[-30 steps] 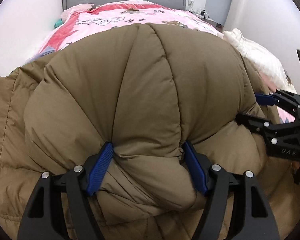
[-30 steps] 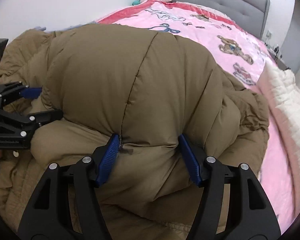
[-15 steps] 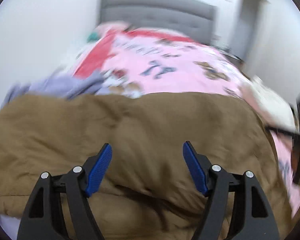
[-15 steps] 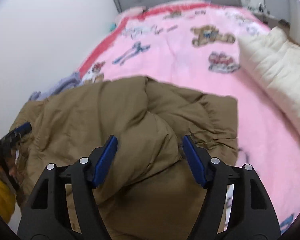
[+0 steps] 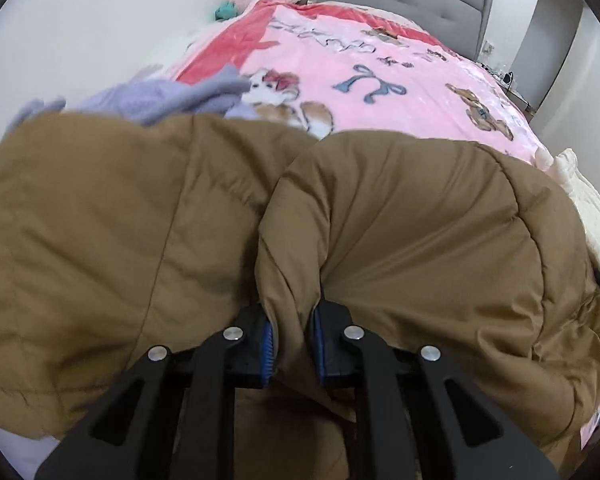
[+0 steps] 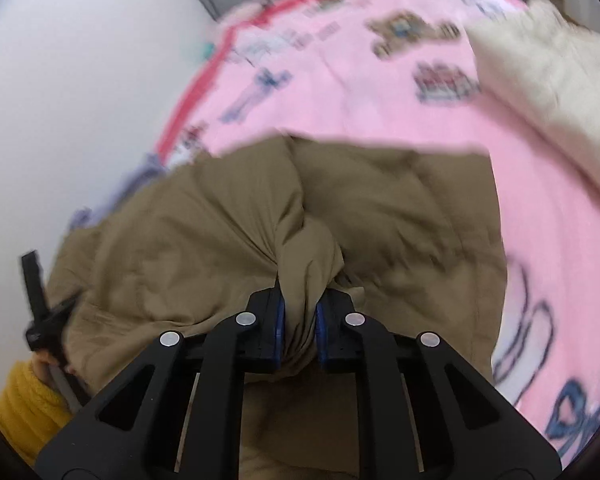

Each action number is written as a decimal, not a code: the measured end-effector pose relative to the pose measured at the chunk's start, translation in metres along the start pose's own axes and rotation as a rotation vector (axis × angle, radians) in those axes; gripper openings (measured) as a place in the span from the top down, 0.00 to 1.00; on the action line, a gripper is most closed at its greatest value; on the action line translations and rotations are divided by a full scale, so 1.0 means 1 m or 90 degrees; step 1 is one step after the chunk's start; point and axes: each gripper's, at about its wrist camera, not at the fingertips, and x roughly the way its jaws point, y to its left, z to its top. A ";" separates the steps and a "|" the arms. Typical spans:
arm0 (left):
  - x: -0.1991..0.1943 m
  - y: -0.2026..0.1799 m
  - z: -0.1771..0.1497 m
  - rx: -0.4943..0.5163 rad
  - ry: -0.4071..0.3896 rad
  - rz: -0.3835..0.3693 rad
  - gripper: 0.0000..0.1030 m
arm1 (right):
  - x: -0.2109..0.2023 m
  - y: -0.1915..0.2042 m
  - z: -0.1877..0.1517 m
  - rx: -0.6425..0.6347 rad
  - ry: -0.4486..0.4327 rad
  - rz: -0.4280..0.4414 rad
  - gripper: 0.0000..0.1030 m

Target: Fold large clothes

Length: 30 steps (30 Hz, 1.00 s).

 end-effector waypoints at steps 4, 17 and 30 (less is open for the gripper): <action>-0.001 -0.007 -0.015 0.066 -0.015 0.021 0.84 | 0.015 -0.009 -0.014 0.014 -0.002 -0.012 0.87; -0.094 -0.058 -0.025 0.227 -0.179 -0.098 0.38 | -0.068 0.079 -0.032 -0.280 -0.162 0.040 0.17; -0.031 -0.067 -0.081 0.306 -0.051 -0.096 0.38 | 0.021 0.089 -0.091 -0.497 0.026 -0.046 0.19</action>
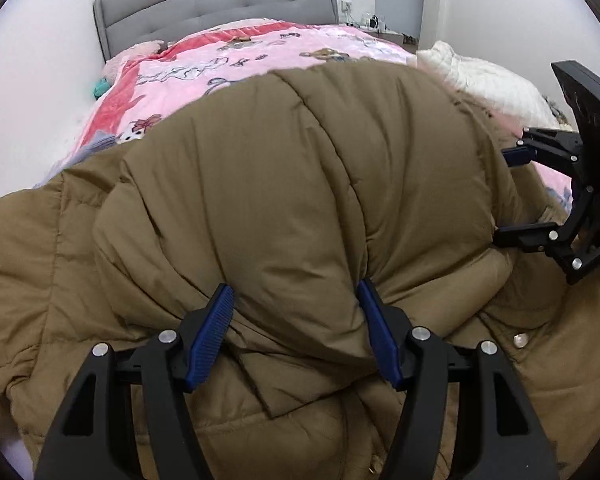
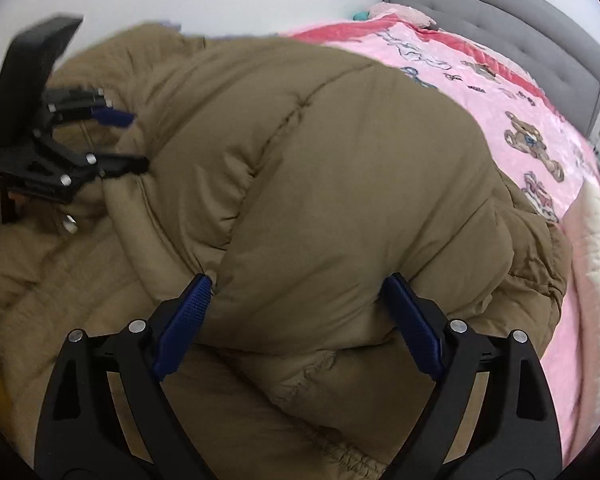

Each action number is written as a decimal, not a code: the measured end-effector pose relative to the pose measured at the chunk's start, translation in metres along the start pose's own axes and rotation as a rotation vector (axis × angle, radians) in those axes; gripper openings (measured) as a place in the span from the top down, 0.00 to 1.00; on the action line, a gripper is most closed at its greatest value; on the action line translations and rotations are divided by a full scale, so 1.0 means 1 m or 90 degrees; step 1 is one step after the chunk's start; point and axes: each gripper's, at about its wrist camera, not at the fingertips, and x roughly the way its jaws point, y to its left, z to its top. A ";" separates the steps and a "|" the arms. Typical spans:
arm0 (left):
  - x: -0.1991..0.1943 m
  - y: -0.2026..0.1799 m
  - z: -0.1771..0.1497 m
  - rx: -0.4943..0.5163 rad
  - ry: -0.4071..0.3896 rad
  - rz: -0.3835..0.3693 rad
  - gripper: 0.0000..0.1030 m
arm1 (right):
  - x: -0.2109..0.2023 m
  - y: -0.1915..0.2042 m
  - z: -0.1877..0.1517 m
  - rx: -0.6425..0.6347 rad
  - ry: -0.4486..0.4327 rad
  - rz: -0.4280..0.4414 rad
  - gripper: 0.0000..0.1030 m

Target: Fold large clothes

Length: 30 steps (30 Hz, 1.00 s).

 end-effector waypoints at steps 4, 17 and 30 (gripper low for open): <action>0.014 0.003 0.005 -0.022 0.014 -0.009 0.38 | 0.015 0.007 -0.001 -0.013 0.018 -0.035 0.18; -0.031 0.000 0.013 -0.085 -0.036 0.051 0.23 | -0.017 0.016 0.024 0.050 0.002 -0.057 0.18; -0.137 0.086 -0.034 -0.358 -0.048 0.214 0.07 | -0.099 0.108 0.098 0.157 -0.061 0.015 0.10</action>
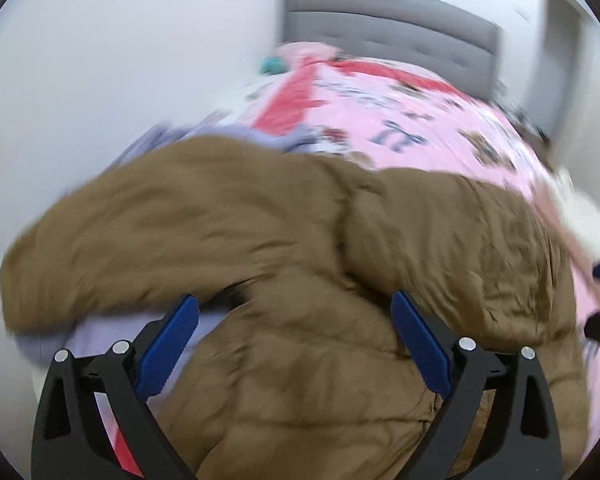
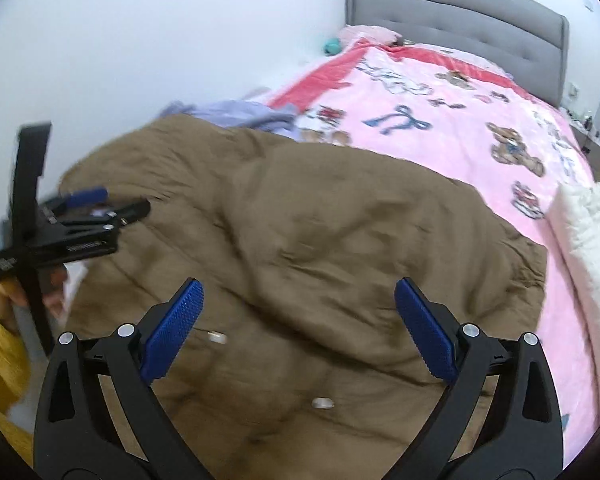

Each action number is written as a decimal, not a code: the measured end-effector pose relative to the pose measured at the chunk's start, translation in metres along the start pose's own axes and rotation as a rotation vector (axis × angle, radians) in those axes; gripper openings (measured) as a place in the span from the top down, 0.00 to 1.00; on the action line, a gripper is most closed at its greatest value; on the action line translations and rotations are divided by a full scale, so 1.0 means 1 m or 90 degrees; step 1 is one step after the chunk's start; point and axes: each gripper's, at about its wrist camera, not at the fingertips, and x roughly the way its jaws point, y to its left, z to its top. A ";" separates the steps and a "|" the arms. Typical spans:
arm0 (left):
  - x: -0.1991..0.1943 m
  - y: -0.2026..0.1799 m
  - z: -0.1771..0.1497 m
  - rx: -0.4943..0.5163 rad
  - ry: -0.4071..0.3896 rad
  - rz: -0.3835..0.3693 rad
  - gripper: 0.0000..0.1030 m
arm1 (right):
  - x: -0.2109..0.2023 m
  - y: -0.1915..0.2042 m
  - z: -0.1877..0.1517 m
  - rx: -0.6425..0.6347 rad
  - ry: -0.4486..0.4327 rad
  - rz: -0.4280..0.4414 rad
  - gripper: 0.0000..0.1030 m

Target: Fold large clothes

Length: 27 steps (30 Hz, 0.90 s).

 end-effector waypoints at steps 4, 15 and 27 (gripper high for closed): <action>-0.011 0.058 -0.011 -0.110 0.026 0.011 0.07 | -0.008 0.029 0.021 0.045 0.016 0.077 0.10; -0.002 0.251 -0.043 -0.451 -0.041 0.077 0.07 | -0.001 0.067 0.072 0.117 0.044 0.108 0.09; 0.044 0.317 -0.078 -0.741 -0.083 -0.043 0.10 | 0.038 0.099 0.081 0.086 0.128 0.110 0.09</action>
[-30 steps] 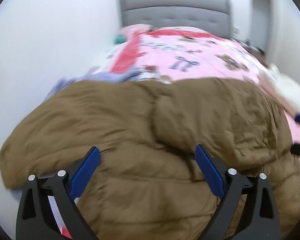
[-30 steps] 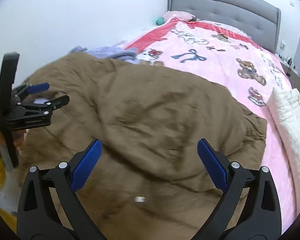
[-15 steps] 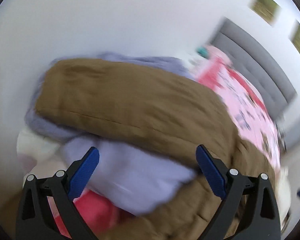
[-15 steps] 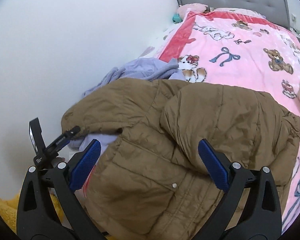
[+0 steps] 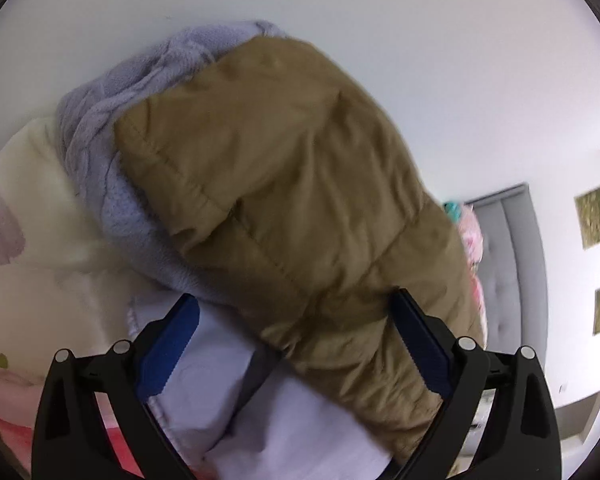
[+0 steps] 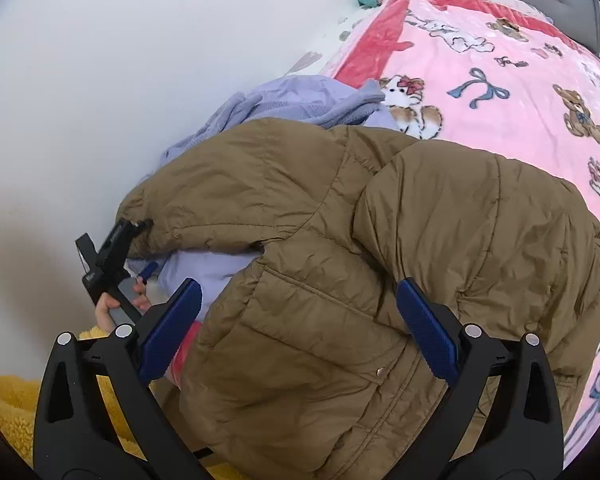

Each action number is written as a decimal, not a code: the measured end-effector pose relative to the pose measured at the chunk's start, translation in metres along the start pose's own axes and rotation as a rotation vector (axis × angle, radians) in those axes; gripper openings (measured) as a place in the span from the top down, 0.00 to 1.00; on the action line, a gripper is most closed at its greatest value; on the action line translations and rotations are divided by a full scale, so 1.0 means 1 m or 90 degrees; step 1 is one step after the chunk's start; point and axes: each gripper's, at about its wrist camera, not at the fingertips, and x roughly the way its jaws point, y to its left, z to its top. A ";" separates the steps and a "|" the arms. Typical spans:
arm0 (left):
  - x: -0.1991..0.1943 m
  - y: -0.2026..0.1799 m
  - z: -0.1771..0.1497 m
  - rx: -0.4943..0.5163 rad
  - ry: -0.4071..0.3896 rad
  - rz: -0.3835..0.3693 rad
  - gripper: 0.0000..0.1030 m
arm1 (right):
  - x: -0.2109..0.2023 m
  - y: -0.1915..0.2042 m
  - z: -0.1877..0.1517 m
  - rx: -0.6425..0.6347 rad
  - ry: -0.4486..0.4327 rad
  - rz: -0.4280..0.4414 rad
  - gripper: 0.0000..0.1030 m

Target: Fold large clothes

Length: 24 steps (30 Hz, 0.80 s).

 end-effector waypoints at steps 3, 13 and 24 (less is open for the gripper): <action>0.002 -0.013 0.005 0.001 -0.022 -0.017 0.36 | 0.007 0.004 0.000 0.000 0.010 0.005 0.09; -0.038 -0.064 0.001 0.060 -0.080 -0.026 0.91 | 0.002 0.005 -0.005 -0.016 -0.002 0.005 0.09; -0.118 -0.293 -0.117 0.536 -0.140 -0.222 0.91 | -0.056 -0.095 -0.053 0.124 -0.069 -0.110 0.09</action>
